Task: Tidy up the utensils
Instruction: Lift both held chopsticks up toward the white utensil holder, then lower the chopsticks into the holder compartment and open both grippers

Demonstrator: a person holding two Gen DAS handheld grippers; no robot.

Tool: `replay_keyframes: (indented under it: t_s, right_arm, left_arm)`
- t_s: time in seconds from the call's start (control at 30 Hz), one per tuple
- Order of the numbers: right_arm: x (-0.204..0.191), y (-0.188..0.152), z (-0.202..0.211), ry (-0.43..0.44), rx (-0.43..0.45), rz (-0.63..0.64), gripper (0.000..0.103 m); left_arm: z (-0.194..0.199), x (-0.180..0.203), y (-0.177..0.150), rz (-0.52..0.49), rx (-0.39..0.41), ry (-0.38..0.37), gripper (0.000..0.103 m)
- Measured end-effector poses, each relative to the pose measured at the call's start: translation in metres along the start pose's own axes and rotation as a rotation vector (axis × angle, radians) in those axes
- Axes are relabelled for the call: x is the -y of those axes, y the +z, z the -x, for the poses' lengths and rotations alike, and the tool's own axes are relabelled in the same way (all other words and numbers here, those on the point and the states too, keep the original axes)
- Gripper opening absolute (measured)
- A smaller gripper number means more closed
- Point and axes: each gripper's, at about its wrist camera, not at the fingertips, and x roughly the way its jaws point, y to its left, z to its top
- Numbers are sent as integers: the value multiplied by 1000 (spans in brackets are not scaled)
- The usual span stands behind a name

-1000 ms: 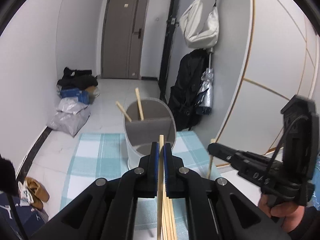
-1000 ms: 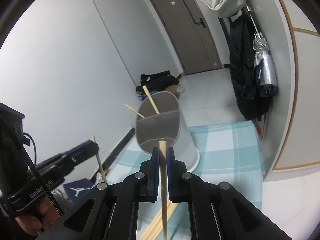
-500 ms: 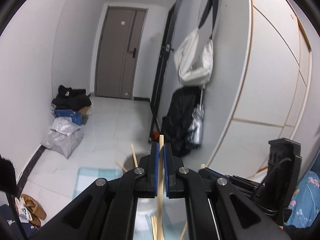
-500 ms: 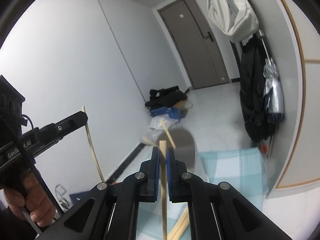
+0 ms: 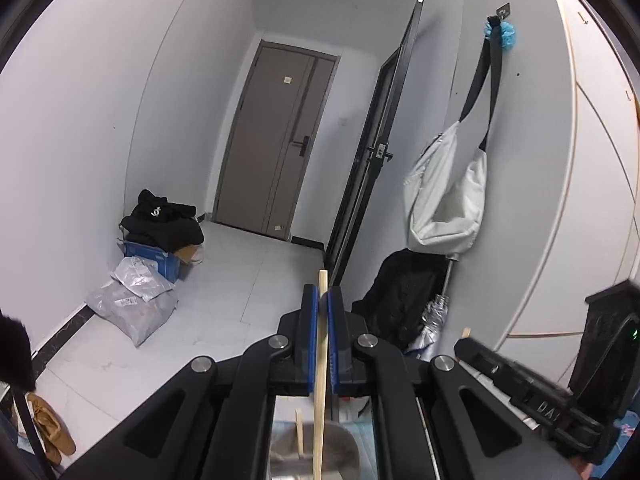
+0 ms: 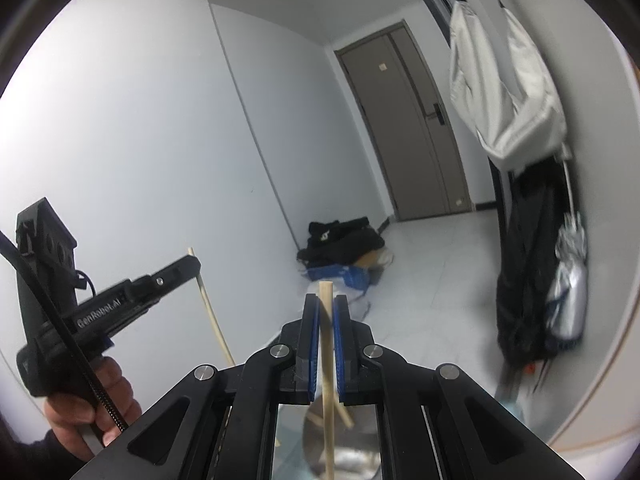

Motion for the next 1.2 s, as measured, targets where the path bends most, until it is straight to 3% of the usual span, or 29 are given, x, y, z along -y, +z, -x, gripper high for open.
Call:
replay_keyframes:
  t_s: [0.17, 0.5, 0.83, 1.03, 1.1, 1.2]
  right_arm:
    - [3, 12, -28, 5, 28, 45, 6]
    - [0, -10, -72, 32, 39, 189, 6]
    - [14, -38, -92, 87, -74, 200, 6]
    - [10, -51, -92, 126, -152, 226, 9]
    - [10, -57, -93, 161, -192, 218, 9]
    - [12, -65, -88, 139, -216, 207, 12]
  left_arm:
    - [-21, -9, -13, -33, 33, 27, 1]
    - [-49, -31, -36, -36, -2, -31, 1]
    - [-55, -18, -47, -103, -67, -92, 2]
    - [-52, -18, -50, -141, -152, -51, 2]
    - [-52, -22, -50, -133, -175, -27, 8]
    - [-37, -29, -45, -98, -172, 19, 36]
